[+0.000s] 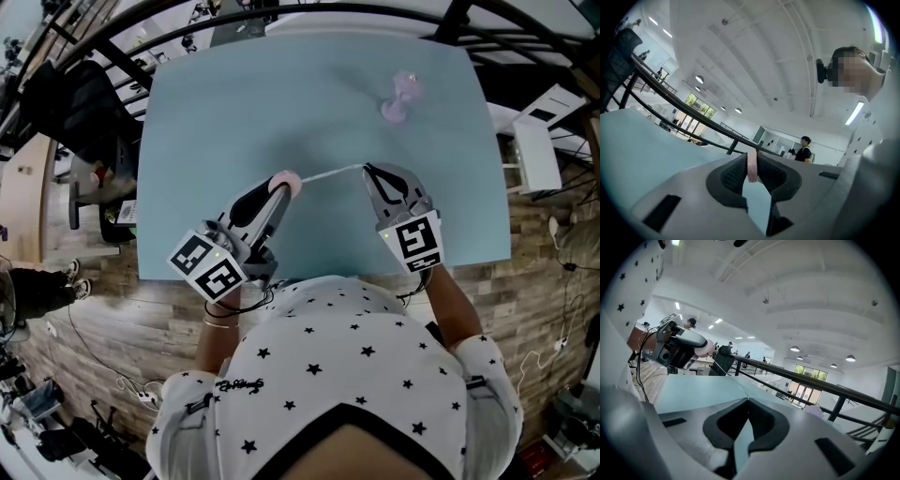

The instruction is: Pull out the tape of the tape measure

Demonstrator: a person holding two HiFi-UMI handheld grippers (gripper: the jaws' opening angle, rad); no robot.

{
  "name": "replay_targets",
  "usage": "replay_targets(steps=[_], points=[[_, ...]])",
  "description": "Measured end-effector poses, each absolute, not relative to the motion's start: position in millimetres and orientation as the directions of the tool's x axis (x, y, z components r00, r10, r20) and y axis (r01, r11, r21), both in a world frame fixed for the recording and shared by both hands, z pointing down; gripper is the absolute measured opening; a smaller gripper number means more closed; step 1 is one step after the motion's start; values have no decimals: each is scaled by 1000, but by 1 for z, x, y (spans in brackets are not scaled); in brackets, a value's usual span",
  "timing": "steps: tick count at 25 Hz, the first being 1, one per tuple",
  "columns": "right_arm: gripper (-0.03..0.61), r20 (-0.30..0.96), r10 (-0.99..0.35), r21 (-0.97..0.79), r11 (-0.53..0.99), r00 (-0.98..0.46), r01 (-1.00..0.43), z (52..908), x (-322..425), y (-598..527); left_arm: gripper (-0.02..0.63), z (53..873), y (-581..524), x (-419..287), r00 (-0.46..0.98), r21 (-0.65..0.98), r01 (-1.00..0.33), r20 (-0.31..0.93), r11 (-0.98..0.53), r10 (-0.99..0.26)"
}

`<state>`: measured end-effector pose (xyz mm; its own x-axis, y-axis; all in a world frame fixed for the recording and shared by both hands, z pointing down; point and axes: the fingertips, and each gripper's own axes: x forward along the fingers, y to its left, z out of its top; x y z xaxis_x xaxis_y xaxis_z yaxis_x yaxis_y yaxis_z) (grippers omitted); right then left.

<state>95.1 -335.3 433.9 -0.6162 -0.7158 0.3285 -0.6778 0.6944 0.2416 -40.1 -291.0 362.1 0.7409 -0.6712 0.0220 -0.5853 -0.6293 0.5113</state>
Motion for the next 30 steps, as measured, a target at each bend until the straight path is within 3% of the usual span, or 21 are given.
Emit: replay_targets(steps=[30], points=[[0, 390, -786, 261, 594, -480, -761, 454, 144, -353, 86, 355, -289, -44, 734, 507, -586, 0, -633, -679]])
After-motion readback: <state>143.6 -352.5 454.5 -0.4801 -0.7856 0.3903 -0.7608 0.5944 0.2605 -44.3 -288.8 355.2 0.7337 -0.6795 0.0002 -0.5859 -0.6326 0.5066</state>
